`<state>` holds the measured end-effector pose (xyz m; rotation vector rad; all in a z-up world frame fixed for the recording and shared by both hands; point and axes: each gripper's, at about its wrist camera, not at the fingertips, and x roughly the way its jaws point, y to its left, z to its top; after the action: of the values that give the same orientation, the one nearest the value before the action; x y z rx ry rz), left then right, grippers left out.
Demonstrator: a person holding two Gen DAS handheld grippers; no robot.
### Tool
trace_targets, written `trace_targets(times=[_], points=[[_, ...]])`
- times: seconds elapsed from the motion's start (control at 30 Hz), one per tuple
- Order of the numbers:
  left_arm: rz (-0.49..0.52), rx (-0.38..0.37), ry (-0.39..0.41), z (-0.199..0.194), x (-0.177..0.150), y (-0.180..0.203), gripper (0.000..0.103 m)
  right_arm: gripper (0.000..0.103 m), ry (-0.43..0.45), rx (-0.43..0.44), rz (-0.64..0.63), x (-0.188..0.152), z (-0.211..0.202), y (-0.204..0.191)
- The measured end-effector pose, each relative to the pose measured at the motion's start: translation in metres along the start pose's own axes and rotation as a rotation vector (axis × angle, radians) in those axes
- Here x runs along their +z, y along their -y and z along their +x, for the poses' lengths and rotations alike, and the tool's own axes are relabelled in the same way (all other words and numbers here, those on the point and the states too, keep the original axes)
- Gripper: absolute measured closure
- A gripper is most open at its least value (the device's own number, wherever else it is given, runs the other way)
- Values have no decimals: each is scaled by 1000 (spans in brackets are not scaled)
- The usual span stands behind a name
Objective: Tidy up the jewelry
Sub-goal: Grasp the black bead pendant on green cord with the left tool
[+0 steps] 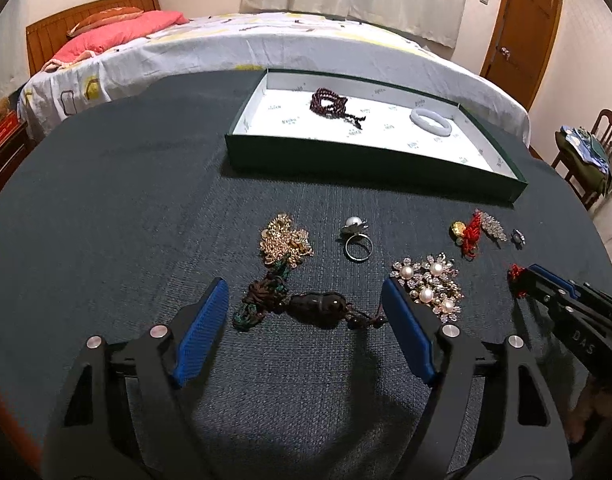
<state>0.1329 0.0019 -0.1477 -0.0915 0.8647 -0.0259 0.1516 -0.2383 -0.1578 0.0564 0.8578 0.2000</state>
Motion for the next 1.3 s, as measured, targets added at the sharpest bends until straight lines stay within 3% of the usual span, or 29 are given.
trace_targets(times=[0.1,0.17,0.53,0.73,1.07,1.23,1.3], points=[[-13,5,-18,7,0,-2,28,88,0,5,6,0,0,2],[-22,21,-47,13,0,-5,35,88,-1,7,8,0,0,2],[18,46,-71,2,-11,-15,41,88,-2,20,16,0,0,2],[4,54,-77,-5,-15,-23,52,88,-3,26,17,-1,-1,1],[-17,29,-72,-3,-10,-22,53,88,-4,28,18,-2,-1,0],[12,35,-63,-3,-11,-21,78,89,-4,29,17,-2,-1,0],[11,32,-62,-4,-11,-22,81,89,-3,31,17,-2,-1,-1]])
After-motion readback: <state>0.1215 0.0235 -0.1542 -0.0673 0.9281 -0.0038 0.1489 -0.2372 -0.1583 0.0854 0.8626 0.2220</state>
